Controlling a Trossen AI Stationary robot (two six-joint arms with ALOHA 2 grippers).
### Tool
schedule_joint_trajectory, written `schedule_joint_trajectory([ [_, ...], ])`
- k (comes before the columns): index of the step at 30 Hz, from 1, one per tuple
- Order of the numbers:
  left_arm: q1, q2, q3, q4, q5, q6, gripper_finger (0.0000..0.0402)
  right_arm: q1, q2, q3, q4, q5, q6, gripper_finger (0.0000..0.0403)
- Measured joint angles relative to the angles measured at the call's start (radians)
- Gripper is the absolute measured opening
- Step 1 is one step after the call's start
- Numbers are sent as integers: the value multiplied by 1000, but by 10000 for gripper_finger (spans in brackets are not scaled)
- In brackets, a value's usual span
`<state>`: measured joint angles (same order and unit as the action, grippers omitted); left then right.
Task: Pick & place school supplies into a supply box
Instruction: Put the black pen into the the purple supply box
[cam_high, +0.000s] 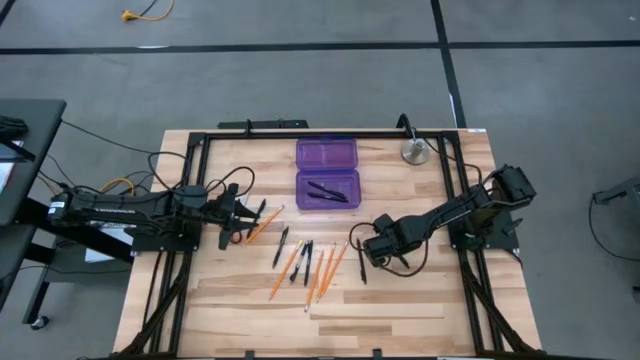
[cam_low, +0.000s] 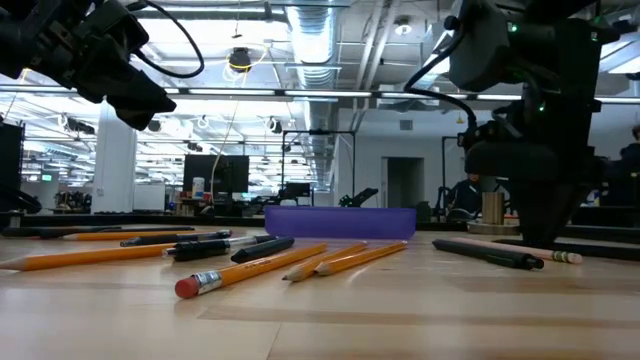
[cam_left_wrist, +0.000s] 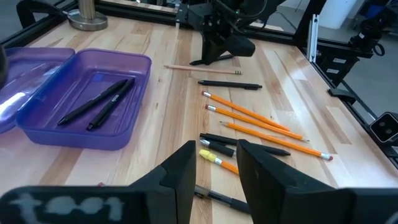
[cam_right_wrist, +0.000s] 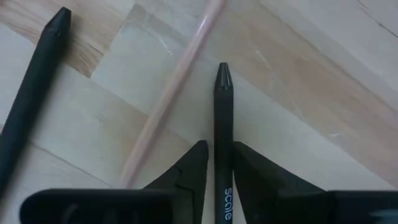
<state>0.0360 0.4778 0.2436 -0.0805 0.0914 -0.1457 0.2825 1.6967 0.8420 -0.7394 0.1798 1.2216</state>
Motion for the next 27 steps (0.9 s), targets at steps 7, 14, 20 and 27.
schedule_joint_trajectory([
  [7,0,0,0,-1,0,1,105,-3,-44,-7,-18,54,28,10],
  [14,0,0,0,-6,-1,1,105,-4,-38,-6,-36,60,35,14],
  [20,0,0,0,-6,-2,2,105,-4,-38,-6,-37,61,35,9],
  [27,0,0,0,-6,-2,2,105,-4,-47,-5,-41,86,28,6],
])
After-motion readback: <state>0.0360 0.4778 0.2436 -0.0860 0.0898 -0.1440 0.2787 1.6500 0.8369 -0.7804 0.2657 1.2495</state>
